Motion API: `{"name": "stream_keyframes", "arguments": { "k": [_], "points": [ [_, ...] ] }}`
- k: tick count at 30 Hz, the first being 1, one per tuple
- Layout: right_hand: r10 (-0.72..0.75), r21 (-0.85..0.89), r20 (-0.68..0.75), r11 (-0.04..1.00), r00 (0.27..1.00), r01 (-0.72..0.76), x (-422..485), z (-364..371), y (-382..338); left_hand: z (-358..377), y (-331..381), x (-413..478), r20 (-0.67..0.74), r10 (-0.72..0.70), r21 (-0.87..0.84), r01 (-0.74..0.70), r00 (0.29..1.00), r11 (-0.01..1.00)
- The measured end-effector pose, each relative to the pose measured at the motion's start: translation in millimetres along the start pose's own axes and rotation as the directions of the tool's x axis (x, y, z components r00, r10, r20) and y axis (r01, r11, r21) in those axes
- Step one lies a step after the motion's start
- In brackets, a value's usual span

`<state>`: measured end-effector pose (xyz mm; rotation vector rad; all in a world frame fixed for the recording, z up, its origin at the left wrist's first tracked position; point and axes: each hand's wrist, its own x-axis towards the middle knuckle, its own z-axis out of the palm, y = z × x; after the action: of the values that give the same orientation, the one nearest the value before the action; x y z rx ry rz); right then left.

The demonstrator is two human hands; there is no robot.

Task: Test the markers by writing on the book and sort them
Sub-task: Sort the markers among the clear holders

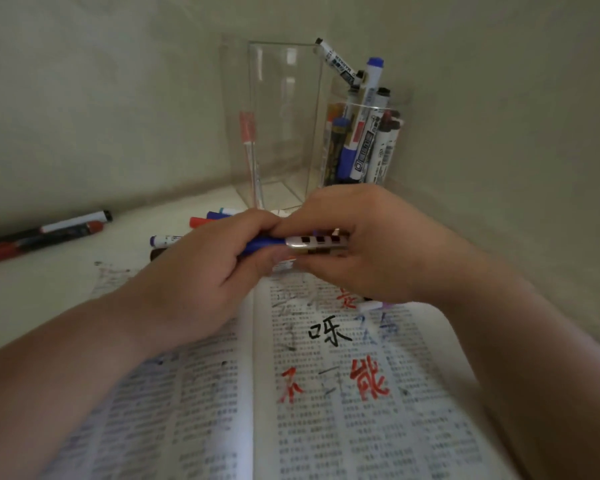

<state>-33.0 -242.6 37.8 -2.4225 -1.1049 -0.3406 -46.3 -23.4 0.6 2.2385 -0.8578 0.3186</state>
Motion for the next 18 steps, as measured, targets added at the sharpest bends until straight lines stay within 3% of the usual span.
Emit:
{"name": "stream_keyframes", "arguments": {
  "k": [4, 8, 12, 18],
  "points": [
    [0.298, 0.271, 0.038, 0.916, 0.954, -0.297, -7.8, -14.4, 16.1, -3.5, -3.5, 0.1, -0.011, -0.079, 0.01, 0.079, 0.997, 0.997],
    [0.428, 0.549, -0.111, 0.779, 0.897, -0.304, -2.9, -4.4, 16.0, 0.5, -6.0, -1.2, -0.005, -0.135, -0.033, 0.135, 0.991, 0.99],
    [0.395, 0.78, -0.143, 0.61, 0.907, -0.143, 5.8, 15.4, 2.4, 3.6, -3.2, -0.1, 0.051, -0.164, -0.135, 0.17, 0.985, 0.976],
    [0.309, 0.779, -0.066, 0.611, 0.949, -0.145, 8.4, 27.5, -2.7, 4.4, -2.9, -2.0, 0.059, -0.121, -0.135, 0.128, 0.991, 0.983]
  ]
}}
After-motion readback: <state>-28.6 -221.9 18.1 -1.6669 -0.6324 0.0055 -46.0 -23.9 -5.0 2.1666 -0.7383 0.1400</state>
